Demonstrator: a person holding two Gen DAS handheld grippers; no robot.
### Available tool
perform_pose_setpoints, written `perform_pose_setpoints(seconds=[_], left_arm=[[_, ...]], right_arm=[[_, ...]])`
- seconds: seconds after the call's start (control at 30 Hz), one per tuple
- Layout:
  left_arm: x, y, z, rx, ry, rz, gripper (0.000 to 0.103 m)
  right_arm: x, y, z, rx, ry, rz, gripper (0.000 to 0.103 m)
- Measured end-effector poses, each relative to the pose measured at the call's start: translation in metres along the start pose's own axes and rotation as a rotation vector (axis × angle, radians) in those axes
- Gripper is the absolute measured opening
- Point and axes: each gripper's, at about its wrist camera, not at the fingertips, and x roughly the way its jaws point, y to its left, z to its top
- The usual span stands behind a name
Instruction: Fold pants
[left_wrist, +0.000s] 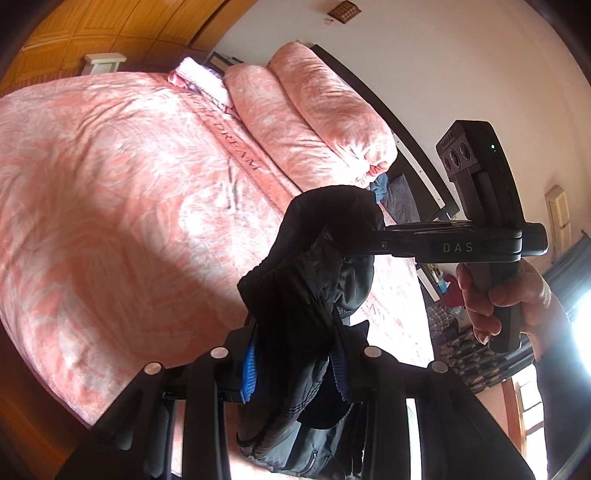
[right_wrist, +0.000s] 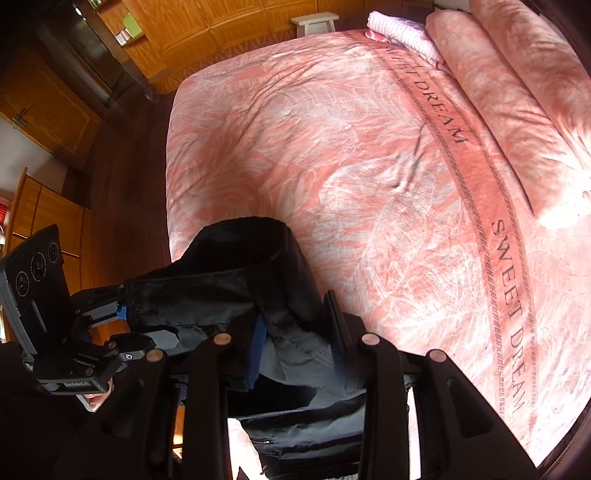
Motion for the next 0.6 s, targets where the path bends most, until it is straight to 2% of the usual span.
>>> perform_pose_setpoints(seconds=[0.27, 0.6], left_arm=[[-0.013, -0.062, -0.017, 0.136, -0.006, -0.024, 0.033], [-0.019, -0.118, -0.038, 0.244, 0.006, -0.058, 0.033]], right_arm=[[-0.052, 0.001, -0.046, 0.011, -0.059, -0.077, 0.029], [-0.095, -0.003, -0.096, 0.066, -0.109, -0.134, 0.026]])
